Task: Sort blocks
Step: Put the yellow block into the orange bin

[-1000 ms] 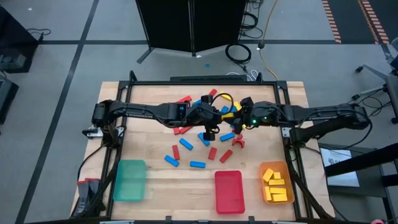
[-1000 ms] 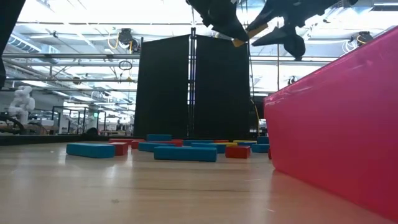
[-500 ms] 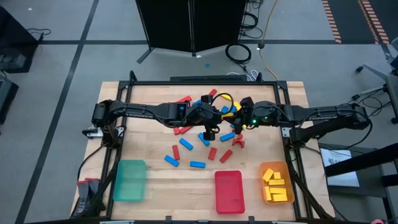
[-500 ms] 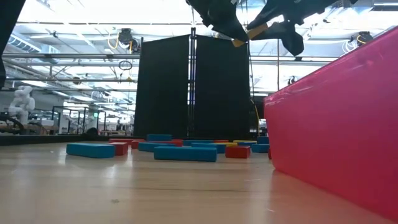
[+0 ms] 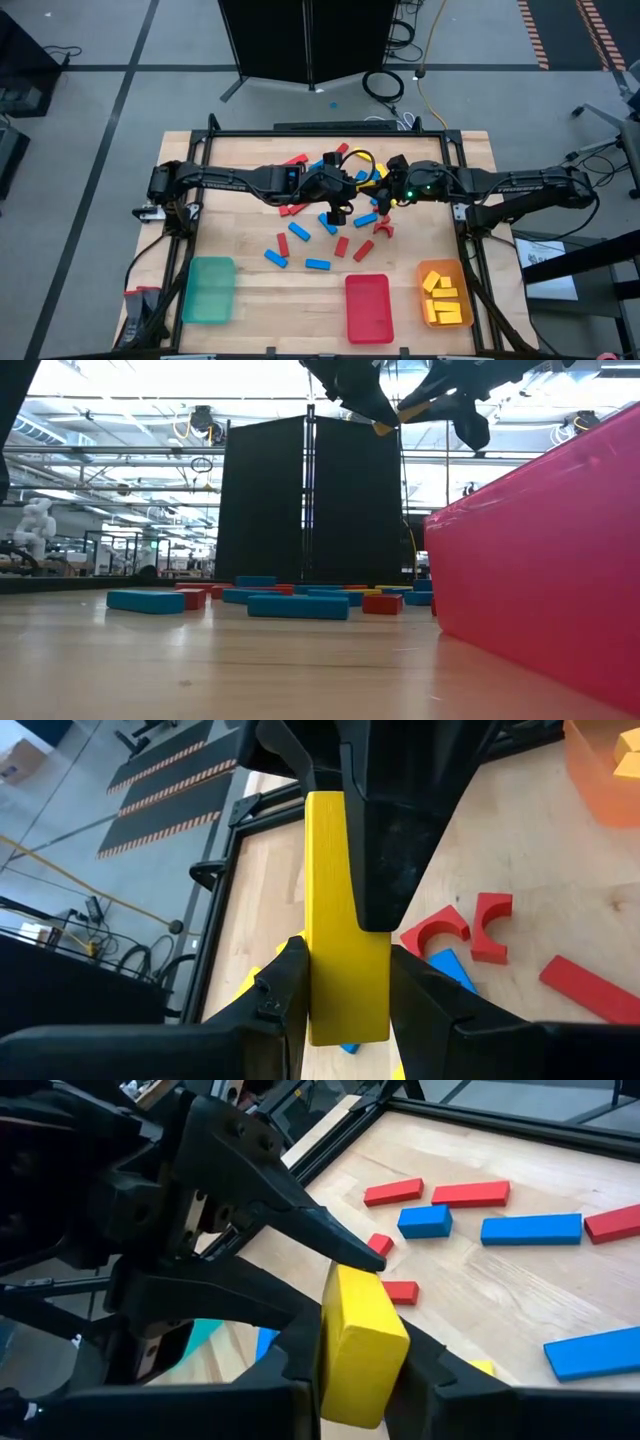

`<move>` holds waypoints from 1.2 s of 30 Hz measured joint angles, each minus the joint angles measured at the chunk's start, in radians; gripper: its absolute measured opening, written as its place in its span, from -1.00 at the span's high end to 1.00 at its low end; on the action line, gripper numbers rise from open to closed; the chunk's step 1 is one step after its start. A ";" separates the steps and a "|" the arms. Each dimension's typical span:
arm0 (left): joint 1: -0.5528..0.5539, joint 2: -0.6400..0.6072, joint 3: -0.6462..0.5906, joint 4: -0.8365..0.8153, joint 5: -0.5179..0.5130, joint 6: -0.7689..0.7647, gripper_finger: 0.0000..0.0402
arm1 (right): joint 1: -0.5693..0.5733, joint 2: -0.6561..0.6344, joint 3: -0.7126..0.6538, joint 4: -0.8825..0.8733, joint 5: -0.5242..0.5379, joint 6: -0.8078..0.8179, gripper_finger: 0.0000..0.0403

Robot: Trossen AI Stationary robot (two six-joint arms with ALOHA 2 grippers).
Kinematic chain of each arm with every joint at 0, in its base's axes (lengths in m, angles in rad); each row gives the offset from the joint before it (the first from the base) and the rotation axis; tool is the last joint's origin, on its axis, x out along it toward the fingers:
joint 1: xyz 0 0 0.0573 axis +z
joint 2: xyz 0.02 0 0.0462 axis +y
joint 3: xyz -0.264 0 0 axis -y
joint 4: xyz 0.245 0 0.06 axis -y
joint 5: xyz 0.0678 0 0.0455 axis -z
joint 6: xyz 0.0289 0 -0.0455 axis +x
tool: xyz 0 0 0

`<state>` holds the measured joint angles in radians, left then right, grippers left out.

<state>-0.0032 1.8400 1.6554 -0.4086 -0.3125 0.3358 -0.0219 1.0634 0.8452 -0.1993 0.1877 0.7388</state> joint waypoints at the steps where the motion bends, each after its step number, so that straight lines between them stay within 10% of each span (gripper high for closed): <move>1: 0.000 0.000 0.000 0.000 0.001 -0.001 0.47 | 0.000 0.000 0.000 0.000 0.000 -0.005 0.74; 8: -0.001 0.000 0.000 0.001 0.013 -0.005 0.41 | 0.000 0.000 0.000 -0.002 -0.003 -0.009 0.74; 18: -0.002 0.000 0.000 -0.076 -0.014 -0.077 -0.69 | 0.002 -0.006 0.000 -0.019 -0.004 -0.024 0.78; 26: 0.006 0.000 0.000 -0.327 -0.023 -0.156 -0.74 | 0.071 -0.100 0.000 -0.495 -0.009 0.225 0.78; 36: 0.028 0.000 0.000 -0.408 -0.025 -0.174 -0.75 | 0.503 -0.193 0.033 -0.895 -0.199 0.664 0.78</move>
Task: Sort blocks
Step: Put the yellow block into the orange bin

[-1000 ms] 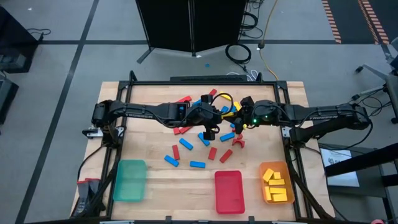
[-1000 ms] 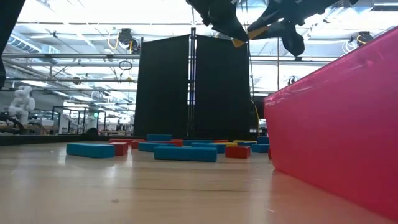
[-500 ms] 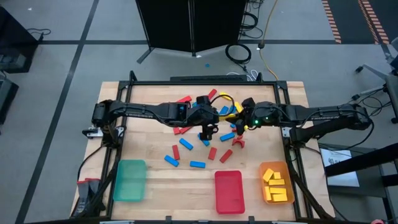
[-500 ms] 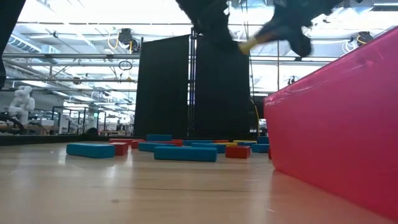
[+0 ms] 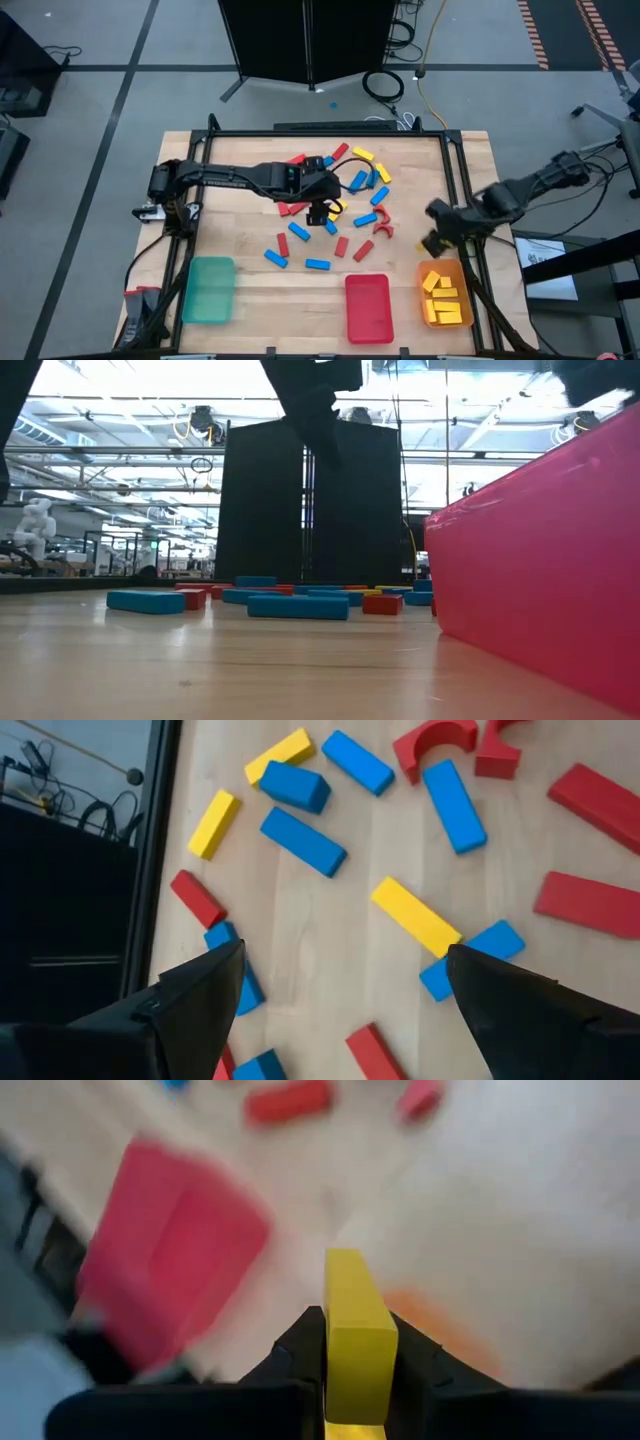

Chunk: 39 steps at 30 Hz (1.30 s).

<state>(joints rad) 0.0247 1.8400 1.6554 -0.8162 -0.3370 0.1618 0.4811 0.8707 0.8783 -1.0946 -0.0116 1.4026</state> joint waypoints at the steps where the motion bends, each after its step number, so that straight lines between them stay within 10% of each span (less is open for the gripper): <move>1: 0.006 0.000 0.000 0.003 0.000 0.000 -0.75 | 0.047 0.001 0.004 0.014 -0.023 0.025 0.78; 10: 0.050 0.000 0.000 0.040 0.024 0.000 -0.75 | 0.364 0.182 0.011 0.079 -0.237 0.238 0.78; 21: 0.069 0.000 0.000 0.104 0.106 0.004 -0.75 | 0.424 0.398 0.011 0.120 -0.359 0.159 0.76; 31: 0.069 0.000 0.000 0.100 0.155 0.000 -0.75 | 0.424 0.424 0.011 0.141 -0.355 0.121 -0.17; 39: 0.084 0.015 0.001 0.118 0.161 -0.238 -0.75 | 0.414 0.333 0.011 0.123 -0.204 0.240 -0.39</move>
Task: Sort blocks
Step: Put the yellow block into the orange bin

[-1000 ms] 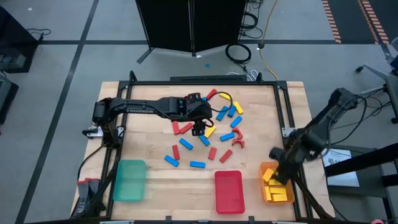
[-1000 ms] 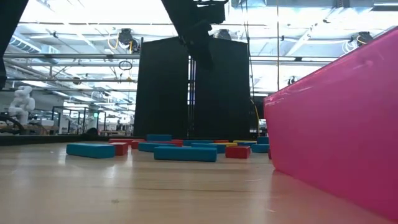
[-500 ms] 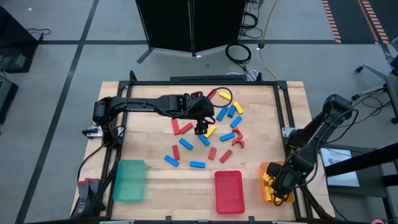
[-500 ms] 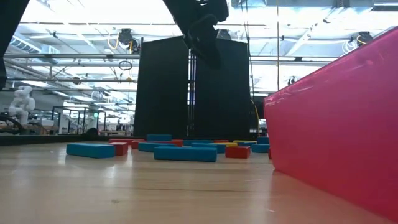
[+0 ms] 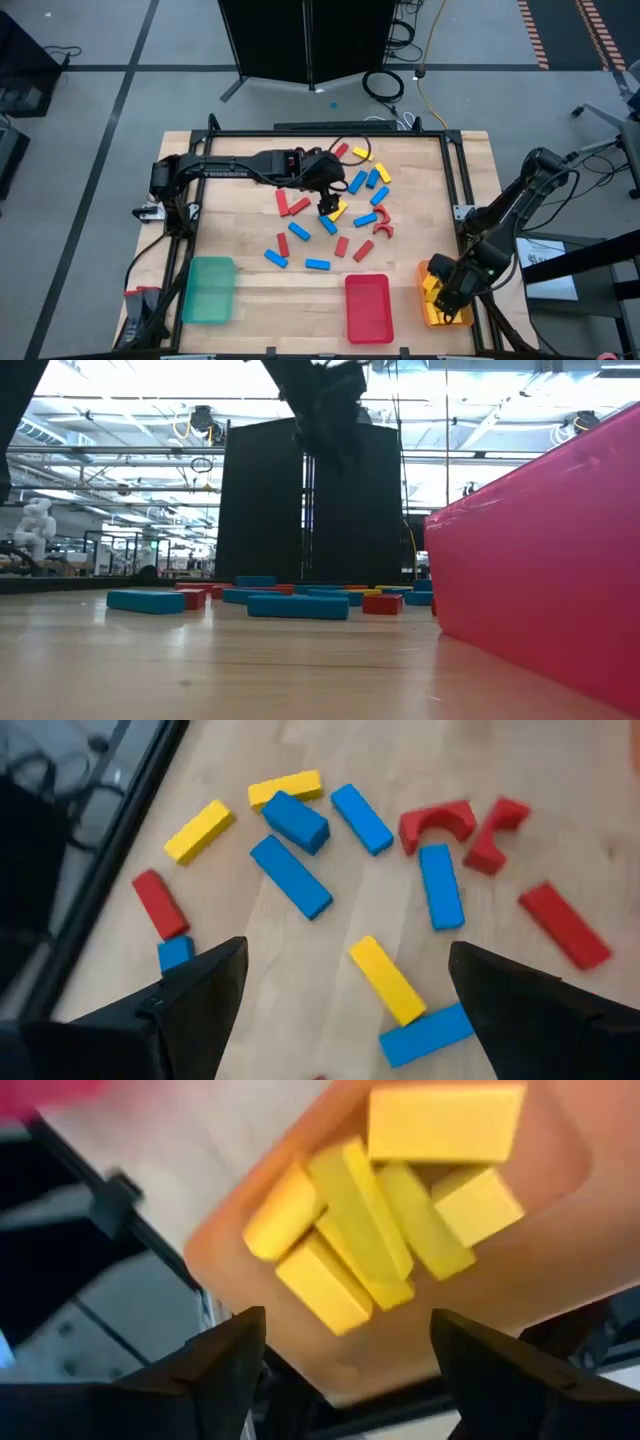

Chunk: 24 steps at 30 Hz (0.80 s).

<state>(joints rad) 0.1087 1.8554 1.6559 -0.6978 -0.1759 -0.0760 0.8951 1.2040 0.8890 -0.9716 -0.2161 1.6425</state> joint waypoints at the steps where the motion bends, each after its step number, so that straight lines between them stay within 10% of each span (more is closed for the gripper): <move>1: 0.000 0.010 0.000 0.000 -0.009 -0.041 -0.75 | 0.000 -0.014 0.000 -0.015 0.020 0.018 -0.39; 24: -0.048 0.379 0.002 0.031 -0.060 -0.366 -0.75 | 0.000 -0.099 0.000 -0.096 0.089 0.128 -0.35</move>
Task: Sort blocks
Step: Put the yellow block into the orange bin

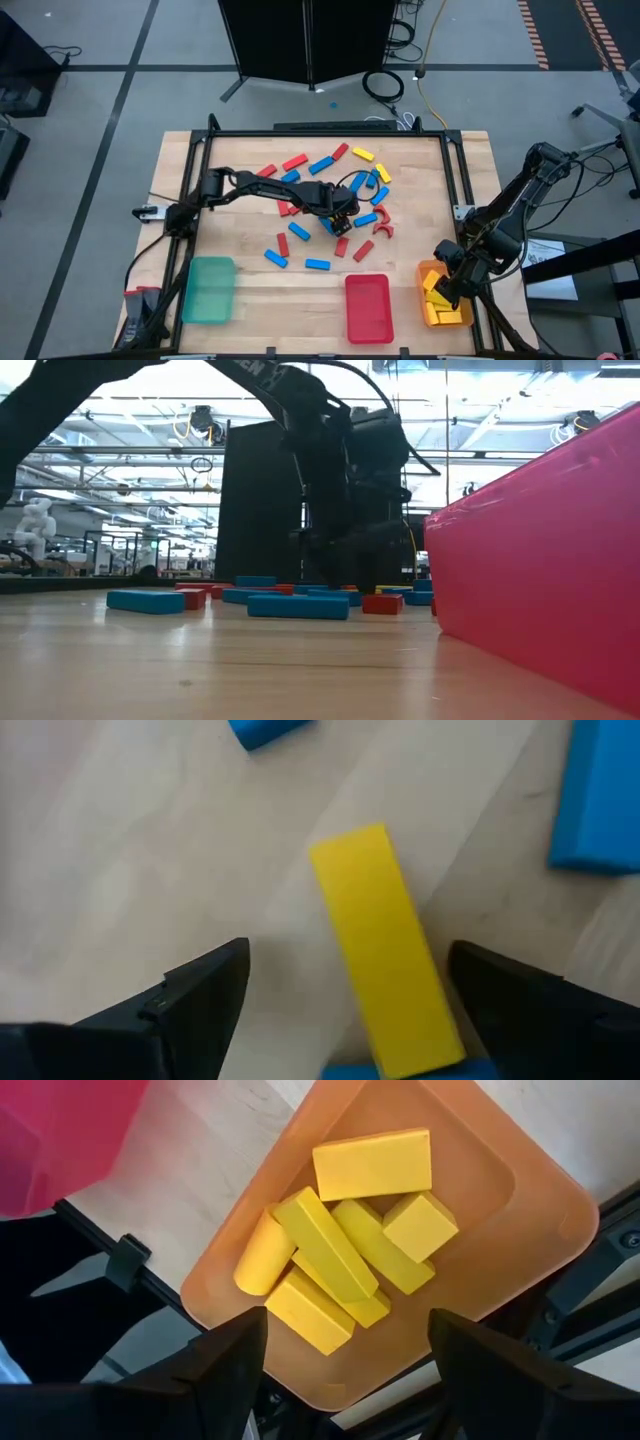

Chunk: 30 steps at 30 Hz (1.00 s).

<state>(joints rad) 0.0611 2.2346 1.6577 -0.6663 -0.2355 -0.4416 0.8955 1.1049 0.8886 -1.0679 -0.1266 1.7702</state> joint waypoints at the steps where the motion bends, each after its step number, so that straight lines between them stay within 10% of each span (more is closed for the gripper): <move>1: 0.003 0.009 0.001 -0.001 0.015 -0.018 -0.74 | 0.000 0.000 0.000 0.000 0.000 0.007 -0.35; 17: 0.006 -0.012 -0.003 -0.013 0.139 0.090 0.47 | 0.000 0.000 0.000 -0.038 0.062 0.073 -0.35; 30: 0.012 -0.230 -0.001 0.178 0.081 0.206 0.47 | -0.151 -0.039 -0.001 -0.106 0.863 0.053 -0.35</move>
<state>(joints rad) 0.0727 2.0042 1.6566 -0.4886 -0.1550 -0.2359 0.7448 1.0657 0.8879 -1.1739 0.7369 1.8234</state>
